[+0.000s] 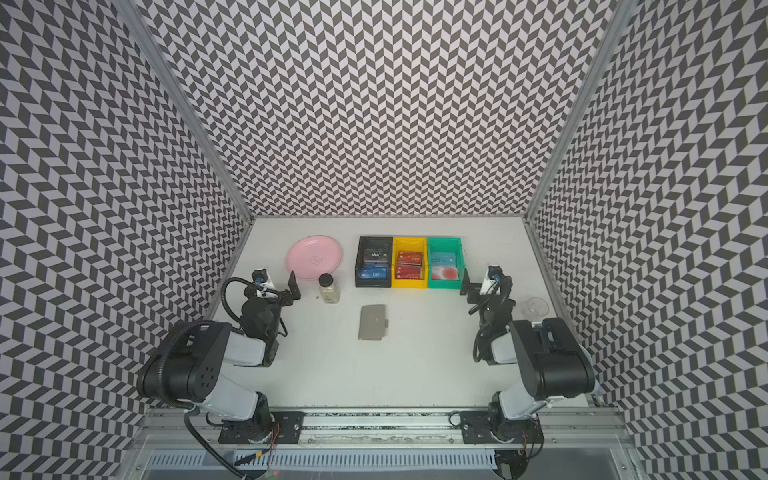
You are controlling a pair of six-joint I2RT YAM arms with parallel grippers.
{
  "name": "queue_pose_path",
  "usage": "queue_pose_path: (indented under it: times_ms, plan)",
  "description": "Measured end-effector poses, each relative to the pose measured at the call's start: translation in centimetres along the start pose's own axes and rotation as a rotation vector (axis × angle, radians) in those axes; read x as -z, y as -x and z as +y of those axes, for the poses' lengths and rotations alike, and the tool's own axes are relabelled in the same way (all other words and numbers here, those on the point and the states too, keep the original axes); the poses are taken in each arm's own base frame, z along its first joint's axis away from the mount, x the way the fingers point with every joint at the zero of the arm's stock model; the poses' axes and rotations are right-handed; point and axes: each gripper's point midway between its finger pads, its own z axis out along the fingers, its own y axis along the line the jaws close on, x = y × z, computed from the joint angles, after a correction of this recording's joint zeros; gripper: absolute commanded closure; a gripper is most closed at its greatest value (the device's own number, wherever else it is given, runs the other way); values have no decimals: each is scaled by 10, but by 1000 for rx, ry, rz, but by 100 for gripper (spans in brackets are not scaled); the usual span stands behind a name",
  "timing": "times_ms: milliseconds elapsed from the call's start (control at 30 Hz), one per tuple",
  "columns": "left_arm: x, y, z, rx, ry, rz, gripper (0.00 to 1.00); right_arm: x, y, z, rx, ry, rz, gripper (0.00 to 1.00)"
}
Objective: Take the credit cards out of the card holder
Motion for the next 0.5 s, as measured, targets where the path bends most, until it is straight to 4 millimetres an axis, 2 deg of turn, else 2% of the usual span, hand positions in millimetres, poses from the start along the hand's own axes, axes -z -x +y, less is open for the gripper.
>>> queue_pose_path:
  times_ms: [500]
  plan:
    - [0, 0, -1, 0, 2, 0, 0, 0, 0, 0, 0, 0, 0, 1]
